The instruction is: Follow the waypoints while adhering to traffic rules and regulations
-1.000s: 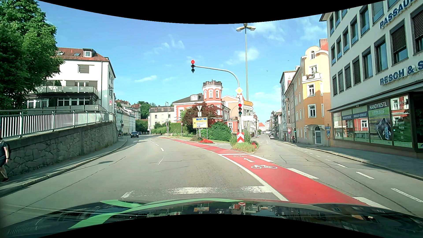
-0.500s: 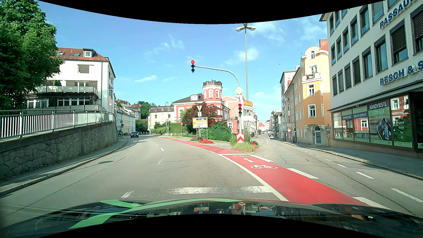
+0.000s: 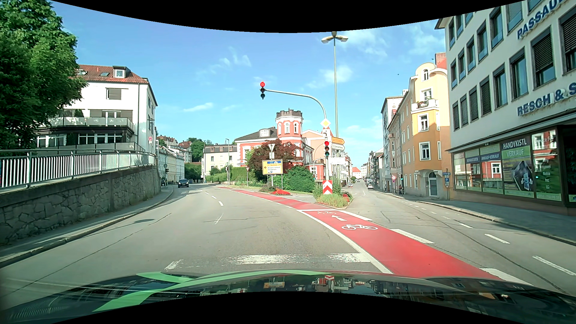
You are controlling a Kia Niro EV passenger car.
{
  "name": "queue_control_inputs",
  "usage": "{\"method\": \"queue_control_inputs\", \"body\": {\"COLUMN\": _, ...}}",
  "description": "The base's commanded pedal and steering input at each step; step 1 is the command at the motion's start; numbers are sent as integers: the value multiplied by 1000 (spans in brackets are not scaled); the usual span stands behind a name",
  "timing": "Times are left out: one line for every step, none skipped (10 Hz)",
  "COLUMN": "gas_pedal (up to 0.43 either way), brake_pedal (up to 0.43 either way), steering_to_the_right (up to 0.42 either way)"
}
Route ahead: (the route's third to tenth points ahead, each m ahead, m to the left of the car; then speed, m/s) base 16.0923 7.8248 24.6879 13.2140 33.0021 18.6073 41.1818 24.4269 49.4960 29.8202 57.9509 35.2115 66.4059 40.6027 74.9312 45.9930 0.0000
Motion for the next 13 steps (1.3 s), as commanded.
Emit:
{"method": "queue_control_inputs", "body": {"gas_pedal": 0, "brake_pedal": 445, "steering_to_the_right": -123}}
{"method": "queue_control_inputs", "body": {"gas_pedal": 0, "brake_pedal": 445, "steering_to_the_right": -122}}
{"method": "queue_control_inputs", "body": {"gas_pedal": 0, "brake_pedal": 445, "steering_to_the_right": -122}}
{"method": "queue_control_inputs", "body": {"gas_pedal": 0, "brake_pedal": 445, "steering_to_the_right": -123}}
{"method": "queue_control_inputs", "body": {"gas_pedal": 0, "brake_pedal": 439, "steering_to_the_right": -123}}
{"method": "queue_control_inputs", "body": {"gas_pedal": 0, "brake_pedal": 445, "steering_to_the_right": -123}}
{"method": "queue_control_inputs", "body": {"gas_pedal": 0, "brake_pedal": 451, "steering_to_the_right": -123}}
{"method": "queue_control_inputs", "body": {"gas_pedal": 0, "brake_pedal": 457, "steering_to_the_right": -122}}
{"method": "queue_control_inputs", "body": {"gas_pedal": 0, "brake_pedal": 457, "steering_to_the_right": -123}}
{"method": "queue_control_inputs", "body": {"gas_pedal": 0, "brake_pedal": 457, "steering_to_the_right": -123}}
{"method": "queue_control_inputs", "body": {"gas_pedal": 0, "brake_pedal": 457, "steering_to_the_right": -122}}
{"method": "queue_control_inputs", "body": {"gas_pedal": 0, "brake_pedal": 457, "steering_to_the_right": -123}}
{"method": "queue_control_inputs", "body": {"gas_pedal": 0, "brake_pedal": 457, "steering_to_the_right": -123}}
